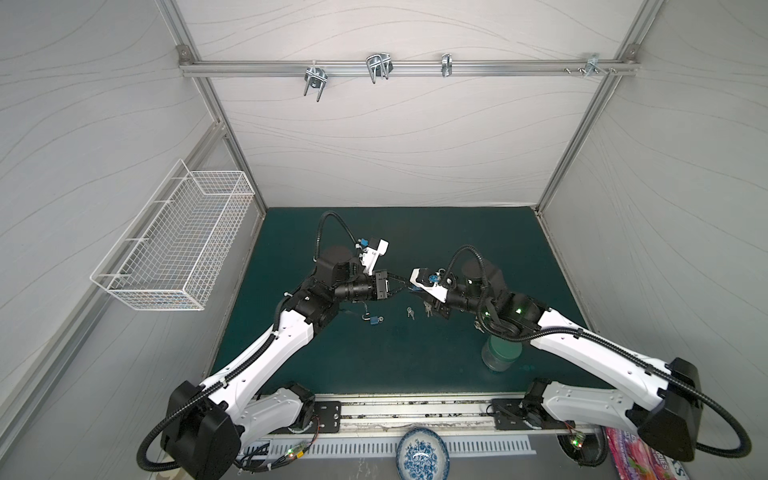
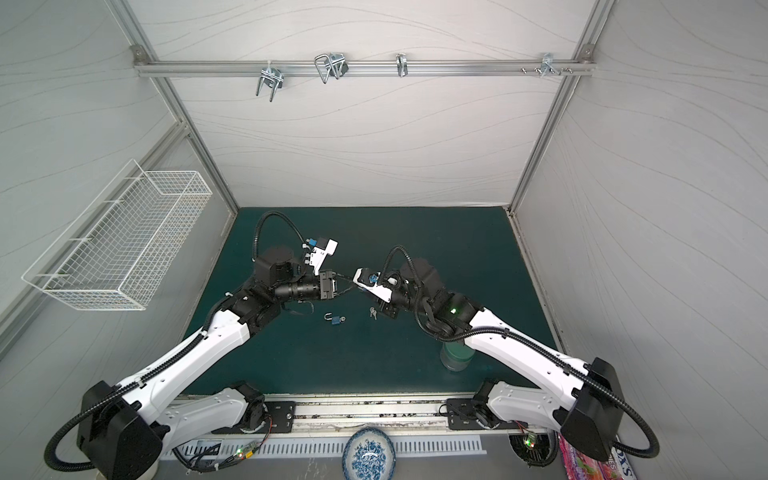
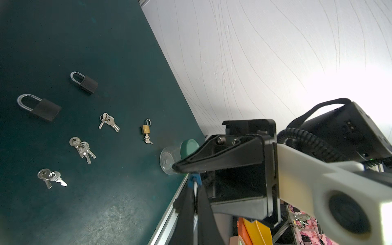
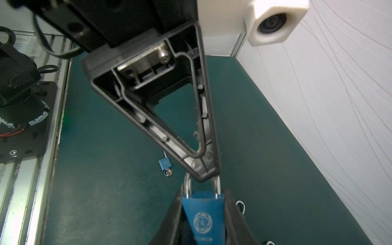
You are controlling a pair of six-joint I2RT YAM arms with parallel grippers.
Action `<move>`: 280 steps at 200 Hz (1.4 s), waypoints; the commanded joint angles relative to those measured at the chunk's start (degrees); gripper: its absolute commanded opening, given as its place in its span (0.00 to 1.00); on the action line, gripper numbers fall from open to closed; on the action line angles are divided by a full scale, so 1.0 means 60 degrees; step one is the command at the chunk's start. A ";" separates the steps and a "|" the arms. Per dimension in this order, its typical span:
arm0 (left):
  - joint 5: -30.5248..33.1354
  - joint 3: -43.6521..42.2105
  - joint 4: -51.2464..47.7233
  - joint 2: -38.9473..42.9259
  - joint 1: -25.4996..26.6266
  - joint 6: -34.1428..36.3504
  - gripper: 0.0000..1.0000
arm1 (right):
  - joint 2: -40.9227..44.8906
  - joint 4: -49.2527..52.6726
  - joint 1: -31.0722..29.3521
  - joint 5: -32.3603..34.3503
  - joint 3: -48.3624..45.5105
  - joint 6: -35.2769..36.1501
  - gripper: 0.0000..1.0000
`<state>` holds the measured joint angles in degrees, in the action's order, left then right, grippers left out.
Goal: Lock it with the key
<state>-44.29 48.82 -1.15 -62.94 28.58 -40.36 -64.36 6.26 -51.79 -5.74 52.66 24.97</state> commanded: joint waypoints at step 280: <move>0.7276 -0.1181 -0.4578 0.1114 -0.1030 0.0746 0.93 | -0.8185 0.3709 0.0819 0.2249 0.4742 -0.6305 0.00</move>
<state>-1.04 41.08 -31.27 -55.66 23.40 -35.77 -110.72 23.29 -47.24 6.22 77.62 -12.23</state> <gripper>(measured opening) 0.933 0.270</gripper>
